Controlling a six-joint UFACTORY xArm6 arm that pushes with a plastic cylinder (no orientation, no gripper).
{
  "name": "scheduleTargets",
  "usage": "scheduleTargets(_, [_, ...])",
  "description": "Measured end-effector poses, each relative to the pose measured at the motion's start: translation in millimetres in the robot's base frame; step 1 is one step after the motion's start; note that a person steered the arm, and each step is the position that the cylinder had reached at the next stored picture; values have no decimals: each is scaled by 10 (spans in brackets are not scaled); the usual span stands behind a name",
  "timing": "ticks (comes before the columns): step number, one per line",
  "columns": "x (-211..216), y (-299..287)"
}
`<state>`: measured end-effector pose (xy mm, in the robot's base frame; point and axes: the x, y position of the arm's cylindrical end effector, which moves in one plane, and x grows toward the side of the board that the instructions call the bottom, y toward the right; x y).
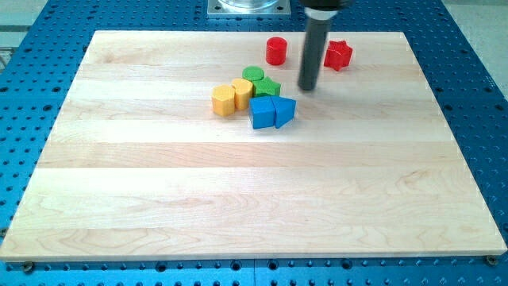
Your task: Move the green circle parallel to the yellow hexagon
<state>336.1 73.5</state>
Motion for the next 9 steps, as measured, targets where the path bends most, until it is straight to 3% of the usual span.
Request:
scheduleTargets(3, [-19,-1007])
scheduleTargets(6, [160,-1320])
scheduleTargets(8, [-369,-1326])
scheduleTargets(9, [-290,-1346])
